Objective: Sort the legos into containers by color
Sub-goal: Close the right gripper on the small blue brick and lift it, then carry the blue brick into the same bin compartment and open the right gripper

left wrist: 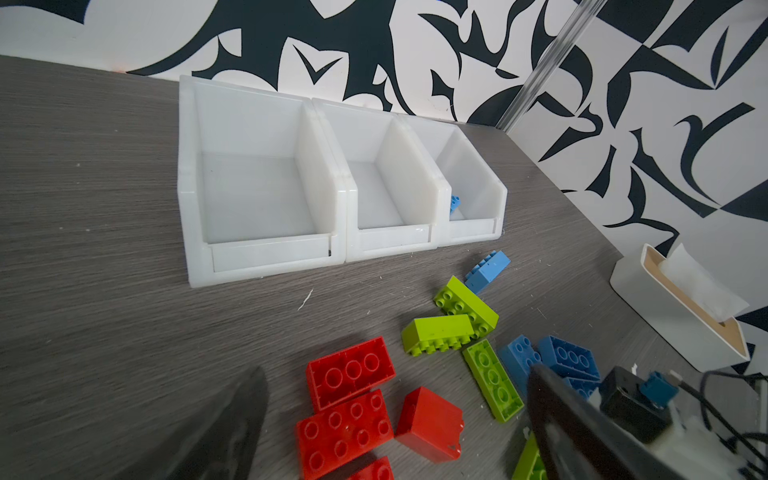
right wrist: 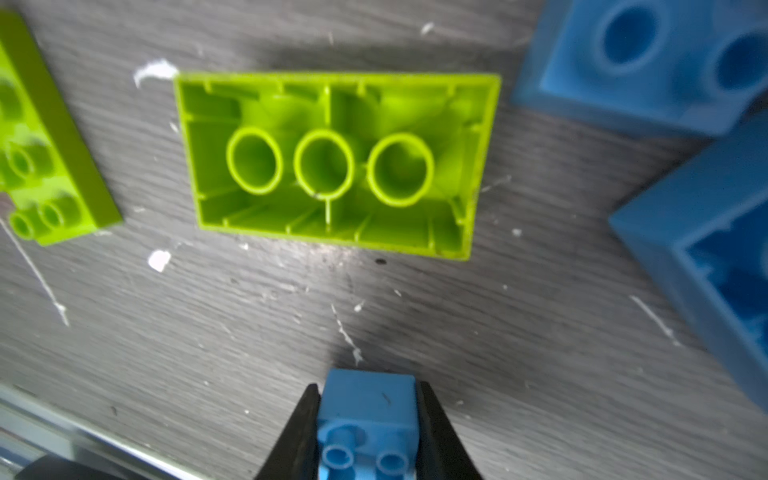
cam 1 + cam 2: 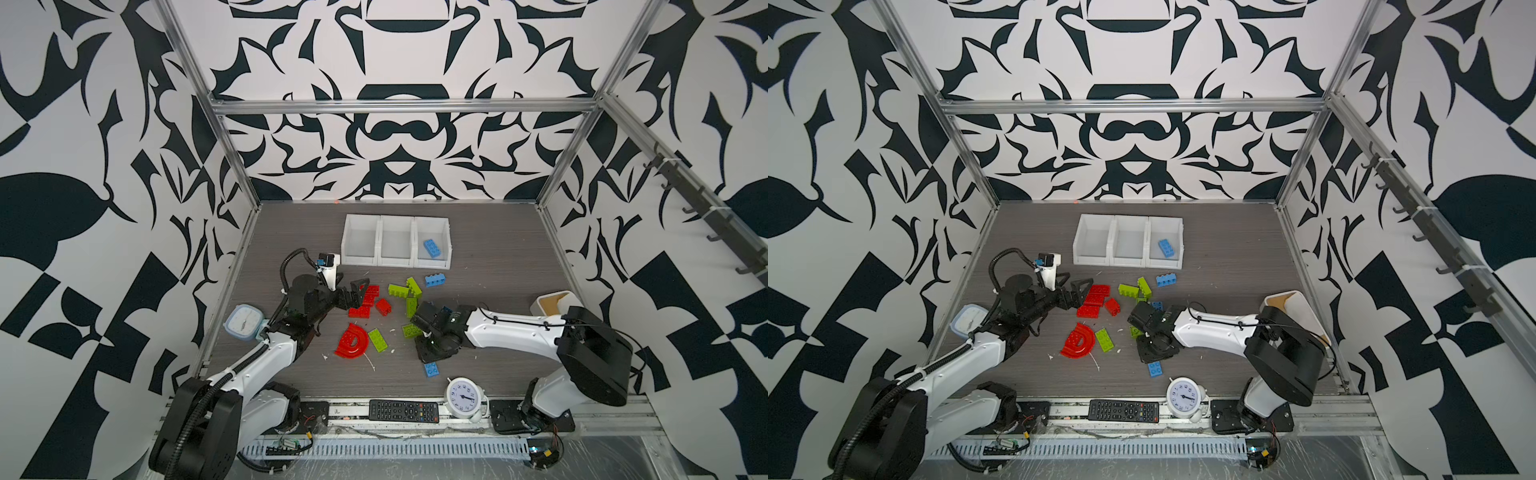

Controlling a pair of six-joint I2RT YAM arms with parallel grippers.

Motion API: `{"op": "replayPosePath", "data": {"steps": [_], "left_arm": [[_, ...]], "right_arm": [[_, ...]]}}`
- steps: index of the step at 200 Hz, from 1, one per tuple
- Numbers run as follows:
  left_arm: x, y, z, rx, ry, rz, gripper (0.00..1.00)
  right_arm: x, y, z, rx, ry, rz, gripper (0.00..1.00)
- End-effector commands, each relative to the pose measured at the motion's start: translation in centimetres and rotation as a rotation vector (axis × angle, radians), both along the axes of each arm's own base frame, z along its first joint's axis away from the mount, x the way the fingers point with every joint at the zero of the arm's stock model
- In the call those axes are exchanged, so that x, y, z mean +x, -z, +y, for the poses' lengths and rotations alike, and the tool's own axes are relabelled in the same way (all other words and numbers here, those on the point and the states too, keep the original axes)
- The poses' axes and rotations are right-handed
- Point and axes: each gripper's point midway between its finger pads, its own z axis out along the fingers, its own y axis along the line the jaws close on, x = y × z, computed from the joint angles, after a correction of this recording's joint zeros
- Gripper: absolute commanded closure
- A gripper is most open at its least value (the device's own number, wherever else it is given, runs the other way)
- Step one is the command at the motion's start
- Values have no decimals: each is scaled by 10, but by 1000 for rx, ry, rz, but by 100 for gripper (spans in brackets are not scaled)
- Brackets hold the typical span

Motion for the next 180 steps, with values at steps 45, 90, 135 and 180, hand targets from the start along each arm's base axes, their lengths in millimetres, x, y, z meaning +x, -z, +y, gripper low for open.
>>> {"op": "replayPosePath", "data": {"steps": [45, 90, 135, 180], "left_arm": [[2, -12, -4, -23, 15, -25, 0], [2, -11, -4, -19, 15, -25, 0], [0, -14, -6, -24, 27, -35, 0], [-1, -14, -7, -38, 33, -45, 0]], "right_arm": [[17, -23, 9, 52, -13, -111, 76], [50, -59, 13, 135, -34, -217, 82], [131, -123, -5, 217, -30, -397, 83], [222, -169, -46, 210, 29, -556, 85]]}}
